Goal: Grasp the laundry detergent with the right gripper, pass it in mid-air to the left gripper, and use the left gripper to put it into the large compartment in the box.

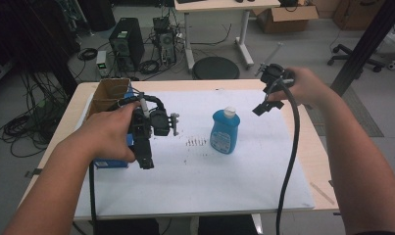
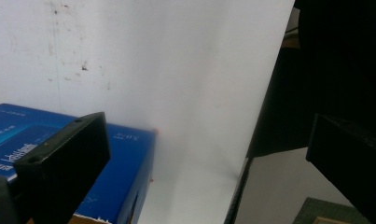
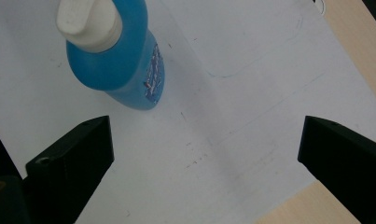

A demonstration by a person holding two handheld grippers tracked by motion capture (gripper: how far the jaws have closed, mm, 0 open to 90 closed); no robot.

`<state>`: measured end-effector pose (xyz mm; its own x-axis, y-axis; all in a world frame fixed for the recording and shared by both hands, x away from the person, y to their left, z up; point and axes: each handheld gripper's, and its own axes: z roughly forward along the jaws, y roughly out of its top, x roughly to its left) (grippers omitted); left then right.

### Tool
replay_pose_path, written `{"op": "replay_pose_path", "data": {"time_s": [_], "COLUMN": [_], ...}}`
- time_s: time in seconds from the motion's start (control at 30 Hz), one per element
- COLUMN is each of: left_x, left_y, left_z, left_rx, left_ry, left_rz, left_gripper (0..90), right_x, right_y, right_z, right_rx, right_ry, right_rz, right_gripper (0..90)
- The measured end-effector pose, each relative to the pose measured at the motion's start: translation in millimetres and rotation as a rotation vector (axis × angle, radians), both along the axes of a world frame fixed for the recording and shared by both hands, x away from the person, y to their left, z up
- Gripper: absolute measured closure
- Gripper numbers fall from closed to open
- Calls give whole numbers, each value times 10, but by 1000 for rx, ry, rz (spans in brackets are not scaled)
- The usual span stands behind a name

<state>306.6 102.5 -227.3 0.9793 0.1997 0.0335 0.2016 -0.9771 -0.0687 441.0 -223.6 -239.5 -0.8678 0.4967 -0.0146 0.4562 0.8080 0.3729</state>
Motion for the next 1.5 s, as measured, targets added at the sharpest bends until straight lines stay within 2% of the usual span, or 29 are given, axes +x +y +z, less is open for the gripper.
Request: {"op": "replay_pose_path", "data": {"time_s": [0.27, 0.43, 0.57, 1.1, 1.5], "left_x": [-37, -70, -77, -149, -175], "left_y": [12, -9, -23, -39, -45], "left_z": [-3, -7, -11, -48, -83], "left_rx": [4, 6, 6, 9, 7], "left_ry": [-2, -1, -3, 2, 5], "left_rz": [6, 1, 1, -3, -3], "left_gripper": [2, 2, 2, 2, 2], "right_x": [-120, -229, -258, -398, -441], "right_y": [-94, -194, -221, -209, -205], "right_z": [-121, -231, -286, -594, -765], "right_rx": [32, 69, 93, 192, 234], "right_ry": [-12, -14, -13, -2, 2], "right_rz": [8, 9, 2, 16, 11], "right_gripper": [31, 32, 29, 29, 28]}}
